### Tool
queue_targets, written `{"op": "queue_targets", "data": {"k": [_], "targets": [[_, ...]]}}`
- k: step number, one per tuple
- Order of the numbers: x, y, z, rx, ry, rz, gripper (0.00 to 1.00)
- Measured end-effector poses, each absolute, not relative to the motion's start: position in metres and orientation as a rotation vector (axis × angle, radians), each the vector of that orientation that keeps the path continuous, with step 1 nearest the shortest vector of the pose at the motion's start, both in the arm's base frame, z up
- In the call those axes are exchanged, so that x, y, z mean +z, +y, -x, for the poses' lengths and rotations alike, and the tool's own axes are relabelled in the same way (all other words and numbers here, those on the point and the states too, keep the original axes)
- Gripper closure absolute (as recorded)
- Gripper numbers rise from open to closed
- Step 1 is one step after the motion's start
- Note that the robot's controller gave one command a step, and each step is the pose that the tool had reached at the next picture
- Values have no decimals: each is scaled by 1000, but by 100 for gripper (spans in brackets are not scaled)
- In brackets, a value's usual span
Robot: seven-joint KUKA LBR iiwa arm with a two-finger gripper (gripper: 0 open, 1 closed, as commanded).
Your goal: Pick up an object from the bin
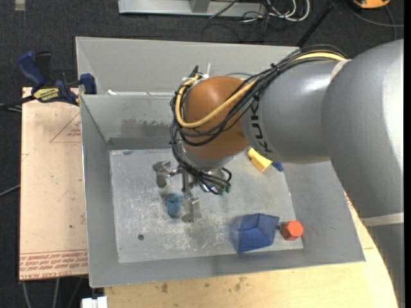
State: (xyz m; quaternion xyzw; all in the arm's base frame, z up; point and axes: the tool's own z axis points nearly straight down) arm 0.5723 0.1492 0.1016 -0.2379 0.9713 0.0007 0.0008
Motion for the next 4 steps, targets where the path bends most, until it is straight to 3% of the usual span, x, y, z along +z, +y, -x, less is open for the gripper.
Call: {"op": "queue_targets", "data": {"k": [1,2,3,4], "targets": [[113,141,-579,3,3079,606,0],[67,134,-568,3,3076,656,0],[68,134,-568,6,3075,652,0],[68,134,-569,6,3074,652,100]]}}
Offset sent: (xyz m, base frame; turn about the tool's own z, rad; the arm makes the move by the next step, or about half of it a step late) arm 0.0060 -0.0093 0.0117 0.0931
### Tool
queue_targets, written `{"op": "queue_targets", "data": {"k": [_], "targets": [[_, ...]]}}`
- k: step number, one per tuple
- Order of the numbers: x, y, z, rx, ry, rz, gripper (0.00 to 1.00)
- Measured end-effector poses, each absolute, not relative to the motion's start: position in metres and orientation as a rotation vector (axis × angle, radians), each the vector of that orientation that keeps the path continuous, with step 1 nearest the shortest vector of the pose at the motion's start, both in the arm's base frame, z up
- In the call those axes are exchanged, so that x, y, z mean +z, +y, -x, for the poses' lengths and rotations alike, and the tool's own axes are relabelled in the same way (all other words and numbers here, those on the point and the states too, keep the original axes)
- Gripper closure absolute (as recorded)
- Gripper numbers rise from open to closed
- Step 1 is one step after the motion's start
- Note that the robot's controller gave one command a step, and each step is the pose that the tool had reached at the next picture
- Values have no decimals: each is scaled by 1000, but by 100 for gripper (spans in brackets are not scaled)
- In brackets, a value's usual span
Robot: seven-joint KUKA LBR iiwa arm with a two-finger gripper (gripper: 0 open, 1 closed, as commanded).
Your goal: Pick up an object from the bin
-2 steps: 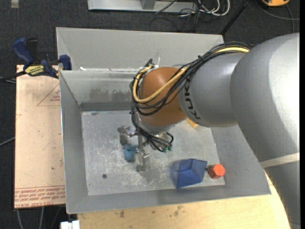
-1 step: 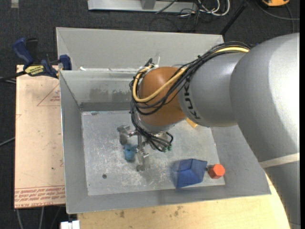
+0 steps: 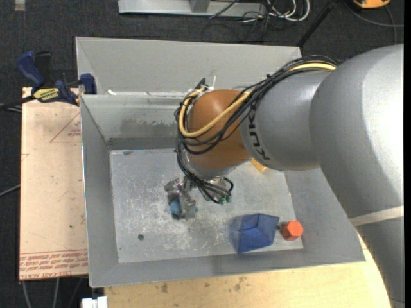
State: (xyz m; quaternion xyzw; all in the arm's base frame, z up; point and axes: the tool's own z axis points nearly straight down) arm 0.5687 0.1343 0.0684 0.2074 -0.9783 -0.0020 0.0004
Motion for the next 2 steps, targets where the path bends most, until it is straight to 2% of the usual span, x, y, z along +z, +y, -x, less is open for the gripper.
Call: {"op": "queue_targets", "data": {"k": [1,2], "targets": [[130,135,-571,-2,-3083,-652,100],[172,137,-572,-2,-3083,-650,100]]}}
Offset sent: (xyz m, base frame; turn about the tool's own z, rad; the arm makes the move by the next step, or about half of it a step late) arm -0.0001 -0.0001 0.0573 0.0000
